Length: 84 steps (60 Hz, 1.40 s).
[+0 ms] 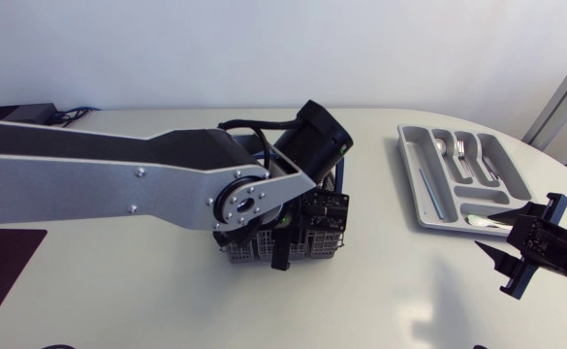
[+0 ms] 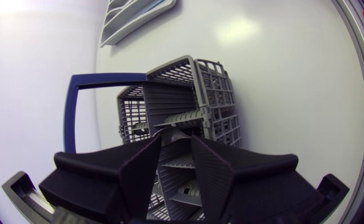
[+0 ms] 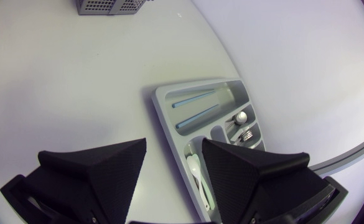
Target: Sort the cutlery from the basket into the organizer compartments.
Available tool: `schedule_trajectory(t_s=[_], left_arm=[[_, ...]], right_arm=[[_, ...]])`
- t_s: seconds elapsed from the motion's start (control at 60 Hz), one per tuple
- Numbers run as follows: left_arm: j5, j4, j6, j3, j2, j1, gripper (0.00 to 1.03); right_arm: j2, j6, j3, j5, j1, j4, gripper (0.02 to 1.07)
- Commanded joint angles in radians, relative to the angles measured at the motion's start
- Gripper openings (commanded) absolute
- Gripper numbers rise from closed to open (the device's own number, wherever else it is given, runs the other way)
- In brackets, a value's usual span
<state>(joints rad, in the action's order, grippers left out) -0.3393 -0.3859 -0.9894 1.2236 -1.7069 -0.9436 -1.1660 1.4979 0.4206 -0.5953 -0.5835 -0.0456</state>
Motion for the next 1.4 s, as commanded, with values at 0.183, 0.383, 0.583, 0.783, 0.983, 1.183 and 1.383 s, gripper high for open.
schedule_trajectory(t_s=[0.183, 0.383, 0.583, 0.783, 0.983, 1.183, 1.383], left_arm=[[-0.07, 0.061, -0.112, -0.015, -0.062, -0.014, 0.33], [-0.121, 0.082, -0.166, 0.001, -0.091, -0.014, 0.33], [-0.165, 0.091, -0.198, 0.014, -0.123, -0.014, 0.33], [-0.176, 0.136, -0.235, 0.022, -0.131, -0.023, 0.33], [-0.181, 0.15, -0.256, 0.037, -0.137, -0.024, 0.33], [-0.207, 0.163, -0.298, 0.047, -0.163, -0.02, 0.33], [-0.236, 0.159, -0.33, 0.045, -0.172, -0.011, 0.33]], right_arm=[[0.065, -0.018, -0.036, -0.006, 0.03, -0.056, 0.68], [0.123, -0.048, -0.048, -0.012, 0.067, -0.097, 0.68], [0.2, -0.079, -0.088, -0.009, 0.111, -0.109, 0.68], [0.218, -0.079, -0.094, -0.009, 0.12, -0.123, 0.68], [0.226, -0.082, -0.095, -0.008, 0.125, -0.126, 0.68], [0.23, -0.082, -0.094, -0.006, 0.128, -0.132, 0.68], [0.239, -0.082, -0.092, -0.006, 0.128, -0.134, 0.68]])
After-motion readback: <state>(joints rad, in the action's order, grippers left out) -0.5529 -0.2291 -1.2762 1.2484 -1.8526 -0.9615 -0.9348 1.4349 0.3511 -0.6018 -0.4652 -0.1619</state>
